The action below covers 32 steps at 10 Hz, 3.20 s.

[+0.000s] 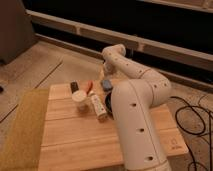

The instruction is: Place the white sponge in the ceramic bowl

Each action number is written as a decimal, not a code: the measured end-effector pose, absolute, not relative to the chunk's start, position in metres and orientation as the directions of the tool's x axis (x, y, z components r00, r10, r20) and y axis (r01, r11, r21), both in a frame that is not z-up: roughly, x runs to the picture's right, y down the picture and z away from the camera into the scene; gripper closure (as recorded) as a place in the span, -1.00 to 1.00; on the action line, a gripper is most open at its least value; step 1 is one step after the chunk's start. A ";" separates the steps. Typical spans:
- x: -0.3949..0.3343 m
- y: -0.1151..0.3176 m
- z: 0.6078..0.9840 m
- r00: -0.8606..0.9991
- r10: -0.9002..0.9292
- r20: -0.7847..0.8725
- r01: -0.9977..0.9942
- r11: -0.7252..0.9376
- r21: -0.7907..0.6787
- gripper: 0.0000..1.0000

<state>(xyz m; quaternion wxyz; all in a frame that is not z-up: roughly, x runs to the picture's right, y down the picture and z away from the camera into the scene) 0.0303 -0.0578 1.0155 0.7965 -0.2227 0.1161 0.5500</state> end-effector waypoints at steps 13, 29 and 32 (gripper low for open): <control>0.025 -0.042 1.038 0.314 0.773 -0.551 -0.948 0.229 -0.220 1.00; 0.016 -0.099 0.962 0.300 0.816 -0.495 -0.947 0.193 -0.256 1.00; 0.013 -0.089 0.939 0.278 0.835 -0.475 -0.953 0.181 -0.241 1.00</control>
